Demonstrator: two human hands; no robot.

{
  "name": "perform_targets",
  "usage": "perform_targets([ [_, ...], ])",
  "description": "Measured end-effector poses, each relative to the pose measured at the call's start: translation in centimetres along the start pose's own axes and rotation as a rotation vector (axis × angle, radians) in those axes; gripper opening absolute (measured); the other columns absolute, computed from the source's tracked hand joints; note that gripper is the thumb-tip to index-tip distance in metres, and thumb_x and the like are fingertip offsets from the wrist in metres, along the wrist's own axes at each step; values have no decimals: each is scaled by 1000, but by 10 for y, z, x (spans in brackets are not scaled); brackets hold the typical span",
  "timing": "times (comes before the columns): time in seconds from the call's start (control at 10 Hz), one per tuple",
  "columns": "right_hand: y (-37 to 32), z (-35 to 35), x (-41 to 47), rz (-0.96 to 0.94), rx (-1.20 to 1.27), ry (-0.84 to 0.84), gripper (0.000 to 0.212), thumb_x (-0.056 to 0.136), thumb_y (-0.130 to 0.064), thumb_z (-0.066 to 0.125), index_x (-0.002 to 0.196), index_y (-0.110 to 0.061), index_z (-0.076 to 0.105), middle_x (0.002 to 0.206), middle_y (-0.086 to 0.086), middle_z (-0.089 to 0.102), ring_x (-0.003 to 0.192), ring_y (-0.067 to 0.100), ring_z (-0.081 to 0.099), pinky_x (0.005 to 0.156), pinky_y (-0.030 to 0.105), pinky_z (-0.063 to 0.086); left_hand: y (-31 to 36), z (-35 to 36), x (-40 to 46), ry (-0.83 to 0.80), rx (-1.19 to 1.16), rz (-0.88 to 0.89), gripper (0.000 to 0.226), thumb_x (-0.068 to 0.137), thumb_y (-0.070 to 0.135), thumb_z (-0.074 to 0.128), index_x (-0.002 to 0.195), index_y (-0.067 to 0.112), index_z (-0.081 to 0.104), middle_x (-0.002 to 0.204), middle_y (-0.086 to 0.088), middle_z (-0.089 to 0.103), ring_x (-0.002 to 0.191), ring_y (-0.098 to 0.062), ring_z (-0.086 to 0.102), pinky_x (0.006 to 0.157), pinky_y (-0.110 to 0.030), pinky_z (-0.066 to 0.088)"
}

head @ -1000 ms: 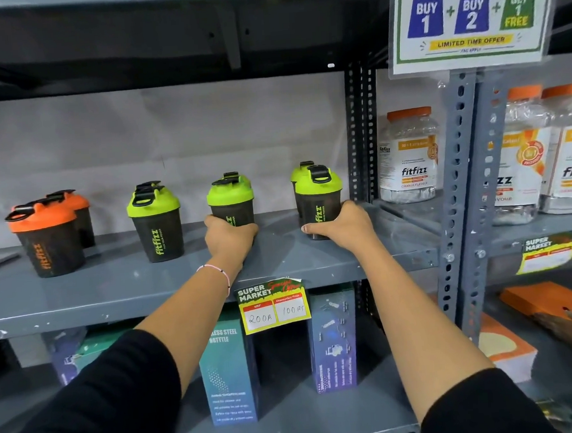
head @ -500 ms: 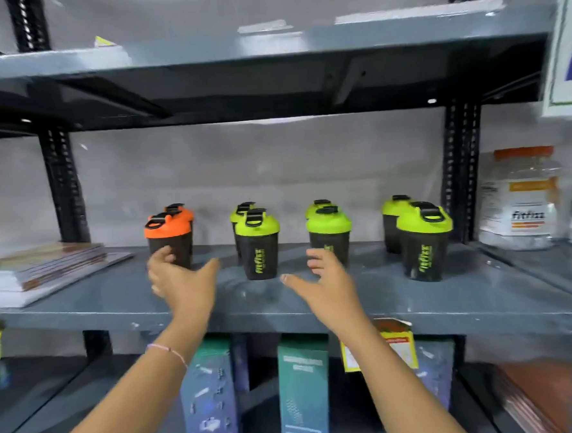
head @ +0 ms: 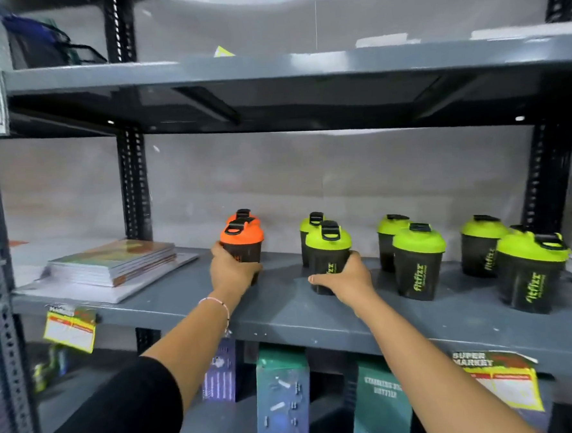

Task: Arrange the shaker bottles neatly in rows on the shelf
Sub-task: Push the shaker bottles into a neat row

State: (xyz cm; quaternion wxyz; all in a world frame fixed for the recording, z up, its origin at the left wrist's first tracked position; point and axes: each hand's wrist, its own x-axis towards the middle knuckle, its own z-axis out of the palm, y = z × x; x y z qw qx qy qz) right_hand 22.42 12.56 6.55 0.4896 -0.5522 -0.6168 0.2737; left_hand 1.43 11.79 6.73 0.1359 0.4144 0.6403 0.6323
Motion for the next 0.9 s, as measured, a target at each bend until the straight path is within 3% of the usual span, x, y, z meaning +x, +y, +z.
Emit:
perform_targets([
  [0.4,-9,30,-9,-6,16,65,70,63,-23,89,119,-12,48,101,1,57,89,23,56,74,31,47,-17,-33,22,-75,33,61,78,61,15,86,124,12,41,117,-14,63,104,-35,59,89,-42,50],
  [0.6,-8,32,-10,-24,11,67,69,63,-23,89,116,-12,46,103,3,59,90,25,58,72,32,49,-20,-30,20,-85,14,57,77,64,15,85,126,12,39,116,-13,62,103,-33,59,83,-37,48],
  [0.7,-9,29,-14,-25,-6,50,68,64,-25,89,113,-14,43,105,4,60,90,24,57,72,33,48,-15,-31,12,-94,6,40,91,64,16,87,135,10,31,124,-15,60,113,-36,56,91,-40,46],
  [0.8,-8,24,-19,-49,20,-8,69,65,-30,89,111,-19,40,111,3,61,93,21,57,74,30,45,-18,-32,9,-85,42,30,131,52,33,94,148,9,9,142,-16,45,132,-39,38,109,-50,35],
  [0.9,-2,11,-36,-176,0,47,66,75,-48,79,124,-20,45,128,4,57,110,20,55,86,32,46,-15,-41,-6,47,86,192,133,55,44,90,150,10,4,155,-16,23,143,-35,12,116,-54,19],
])
